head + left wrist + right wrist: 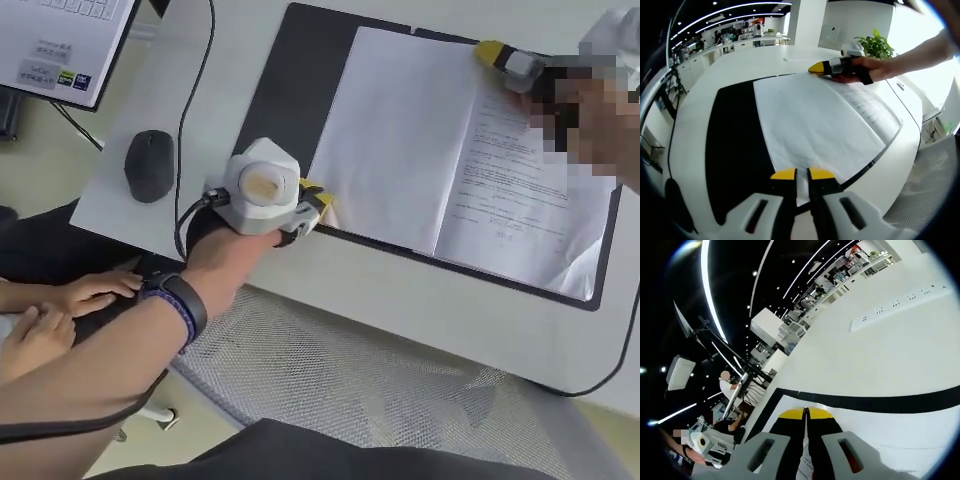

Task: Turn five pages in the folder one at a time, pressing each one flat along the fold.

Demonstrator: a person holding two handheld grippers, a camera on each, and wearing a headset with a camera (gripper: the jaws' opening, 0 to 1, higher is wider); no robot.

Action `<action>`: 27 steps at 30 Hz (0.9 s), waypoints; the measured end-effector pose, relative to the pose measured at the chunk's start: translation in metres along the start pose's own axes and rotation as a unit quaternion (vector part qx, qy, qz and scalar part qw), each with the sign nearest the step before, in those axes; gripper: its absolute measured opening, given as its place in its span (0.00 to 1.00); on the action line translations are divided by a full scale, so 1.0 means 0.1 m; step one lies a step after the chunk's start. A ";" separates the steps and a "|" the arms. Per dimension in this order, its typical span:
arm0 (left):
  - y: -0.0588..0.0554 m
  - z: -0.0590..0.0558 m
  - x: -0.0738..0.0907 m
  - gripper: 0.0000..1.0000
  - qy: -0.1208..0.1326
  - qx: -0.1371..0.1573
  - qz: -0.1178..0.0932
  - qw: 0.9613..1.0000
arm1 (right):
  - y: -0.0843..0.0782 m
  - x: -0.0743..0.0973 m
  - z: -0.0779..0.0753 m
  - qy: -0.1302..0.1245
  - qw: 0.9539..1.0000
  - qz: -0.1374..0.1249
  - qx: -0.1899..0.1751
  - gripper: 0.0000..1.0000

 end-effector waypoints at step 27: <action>0.03 0.01 0.00 0.02 -0.002 -0.007 0.001 1.000 | -1.21 0.59 0.52 0.101 0.978 0.165 0.077 0.00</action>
Point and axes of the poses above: the centre of the closed fingertips' face, and the gripper's own axes: x roughly backward along the fingers, z roughly to its left, y roughly out of its top, the point moved 9 cm from there along x, roughly backward along the fingers, and after that the axes turned 11 degrees about -x, right-handed, at the moved point
